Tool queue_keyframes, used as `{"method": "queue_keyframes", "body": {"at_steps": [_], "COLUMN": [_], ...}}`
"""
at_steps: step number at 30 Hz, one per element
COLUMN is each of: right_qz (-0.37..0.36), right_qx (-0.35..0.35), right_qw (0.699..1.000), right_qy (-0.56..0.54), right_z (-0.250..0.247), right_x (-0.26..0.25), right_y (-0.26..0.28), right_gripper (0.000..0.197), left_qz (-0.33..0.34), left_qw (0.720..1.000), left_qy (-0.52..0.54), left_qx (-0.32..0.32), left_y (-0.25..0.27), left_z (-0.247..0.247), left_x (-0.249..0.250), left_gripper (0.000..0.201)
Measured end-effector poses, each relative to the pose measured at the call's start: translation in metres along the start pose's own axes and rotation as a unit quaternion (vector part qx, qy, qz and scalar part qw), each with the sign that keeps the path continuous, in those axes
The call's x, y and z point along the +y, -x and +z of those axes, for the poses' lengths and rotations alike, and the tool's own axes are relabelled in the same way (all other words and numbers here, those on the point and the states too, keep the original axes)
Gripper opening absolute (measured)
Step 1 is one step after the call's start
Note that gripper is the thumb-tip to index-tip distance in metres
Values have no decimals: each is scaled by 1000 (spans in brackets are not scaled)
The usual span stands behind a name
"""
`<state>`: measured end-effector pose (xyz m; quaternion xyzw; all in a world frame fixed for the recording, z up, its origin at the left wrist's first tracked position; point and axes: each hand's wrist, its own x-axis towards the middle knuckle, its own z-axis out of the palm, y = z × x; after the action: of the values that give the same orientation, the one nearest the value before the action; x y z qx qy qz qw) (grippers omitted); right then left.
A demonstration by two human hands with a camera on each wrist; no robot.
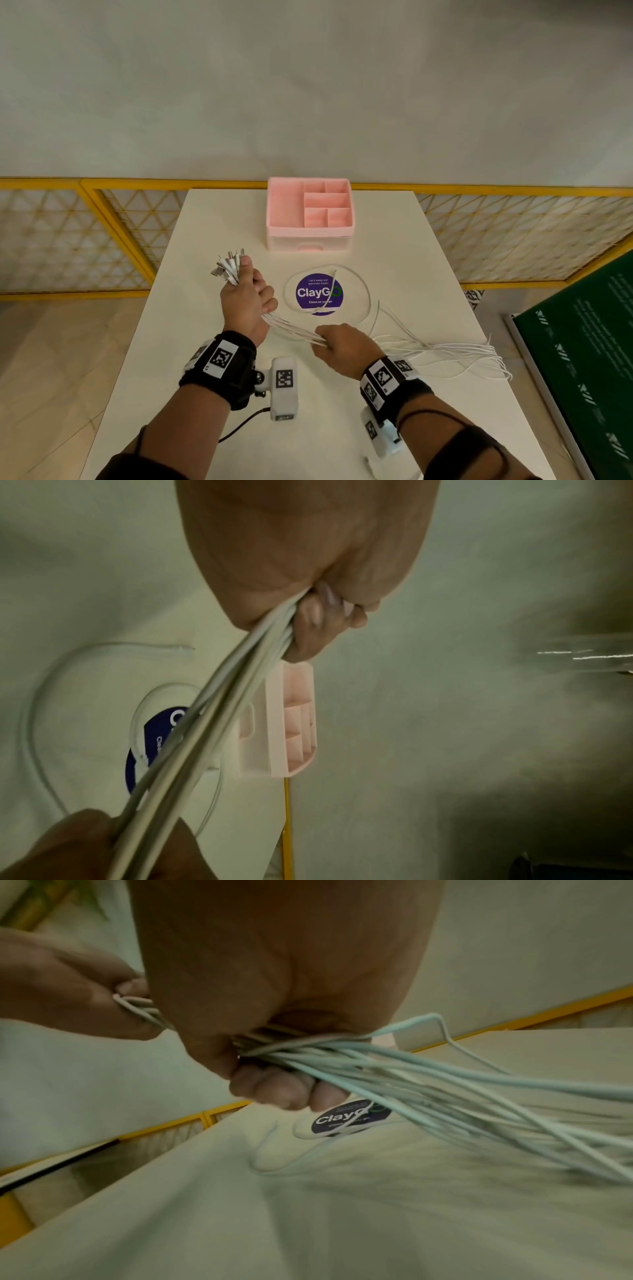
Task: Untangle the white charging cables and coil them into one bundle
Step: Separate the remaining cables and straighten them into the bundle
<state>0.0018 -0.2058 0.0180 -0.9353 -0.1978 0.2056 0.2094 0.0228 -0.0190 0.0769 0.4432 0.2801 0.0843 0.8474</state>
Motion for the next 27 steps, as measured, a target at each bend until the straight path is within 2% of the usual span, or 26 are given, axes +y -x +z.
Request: {"method": "queue_keyframes", "body": {"at_steps": [3,5,7,13,17,22,27], "right_qz": [16,55,100,210,257,327,398], "right_qx": [38,62,72,59,61,127,227], "right_qw": [998,994,990,971,954,915,868], "right_qy": [51,68,71,102,146,198,192], "right_z": [0,-6,-10,-11,-17,-63,-109], "right_x": [15,25,41,117,147,172,191], "right_y": [6,11,15,46,69,81,83], "right_gripper": [37,51,56,41,37,21,21], "left_qz": [-4,-4,4,19,11,-13,-22], "left_qw": [1000,1000,1000,999,999,999,997], "left_qy": [0,9,23,47,40,50,71], "left_qx": [-2,-1,2,3,0,-5,-11], "left_y": [1,0,-2,-8,-4,-2,-2], "left_z": [3,5,5,1,6,11,16], "left_x": [-5,-5,-1,15,7,-5,-11], "left_gripper": [45,45,44,45,45,45,45]}}
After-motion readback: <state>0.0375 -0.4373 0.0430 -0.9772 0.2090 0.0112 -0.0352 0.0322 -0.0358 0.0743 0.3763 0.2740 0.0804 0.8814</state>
